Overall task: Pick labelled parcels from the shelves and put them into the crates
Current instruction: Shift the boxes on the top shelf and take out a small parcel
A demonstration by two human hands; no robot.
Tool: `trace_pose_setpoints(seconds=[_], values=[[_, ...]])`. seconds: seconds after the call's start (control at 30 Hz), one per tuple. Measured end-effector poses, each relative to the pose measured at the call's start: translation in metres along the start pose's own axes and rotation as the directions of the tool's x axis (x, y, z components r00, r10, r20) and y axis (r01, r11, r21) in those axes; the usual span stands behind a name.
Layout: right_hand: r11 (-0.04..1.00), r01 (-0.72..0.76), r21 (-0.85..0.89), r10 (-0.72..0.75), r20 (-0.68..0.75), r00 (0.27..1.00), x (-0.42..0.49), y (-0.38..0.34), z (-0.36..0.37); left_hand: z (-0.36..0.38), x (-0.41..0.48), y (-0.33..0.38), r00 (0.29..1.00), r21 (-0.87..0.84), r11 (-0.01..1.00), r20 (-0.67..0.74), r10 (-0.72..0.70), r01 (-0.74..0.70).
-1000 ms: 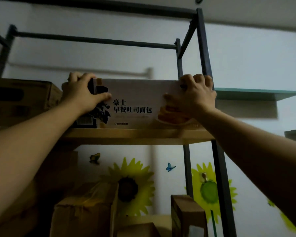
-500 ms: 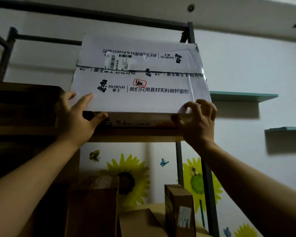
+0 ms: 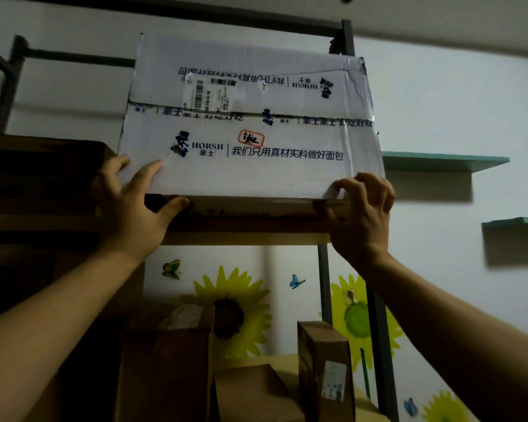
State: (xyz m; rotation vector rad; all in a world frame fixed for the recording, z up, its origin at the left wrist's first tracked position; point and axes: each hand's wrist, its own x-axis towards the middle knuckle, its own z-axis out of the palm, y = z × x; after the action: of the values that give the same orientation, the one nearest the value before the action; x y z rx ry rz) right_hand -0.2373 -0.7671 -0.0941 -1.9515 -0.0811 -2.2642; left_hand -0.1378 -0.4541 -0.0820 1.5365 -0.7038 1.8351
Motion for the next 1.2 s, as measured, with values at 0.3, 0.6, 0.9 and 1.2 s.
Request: trace_pose_setpoints(seconds=[0.3,0.6,0.9,1.2], values=[[0.994,-0.038,-0.1,0.047,0.09,0.995,0.084,-0.016,0.01,0.022,0.085,0.002,0.977,0.027,0.978,0.054,-0.208,0.207],[0.976,-0.023,-0.218,0.102,0.357,0.928,0.101,-0.001,0.052,0.049,0.104,-0.011,0.859,0.204,0.938,0.382,-0.341,0.281],[0.98,-0.036,-0.195,0.136,0.527,0.839,0.067,-0.01,0.043,0.05,0.064,0.027,0.828,0.285,0.926,0.434,-0.356,0.248],[0.998,-0.063,-0.027,0.065,0.635,0.769,-0.126,0.03,0.006,0.097,-0.112,0.143,0.673,-0.058,0.93,0.707,-0.218,0.362]])
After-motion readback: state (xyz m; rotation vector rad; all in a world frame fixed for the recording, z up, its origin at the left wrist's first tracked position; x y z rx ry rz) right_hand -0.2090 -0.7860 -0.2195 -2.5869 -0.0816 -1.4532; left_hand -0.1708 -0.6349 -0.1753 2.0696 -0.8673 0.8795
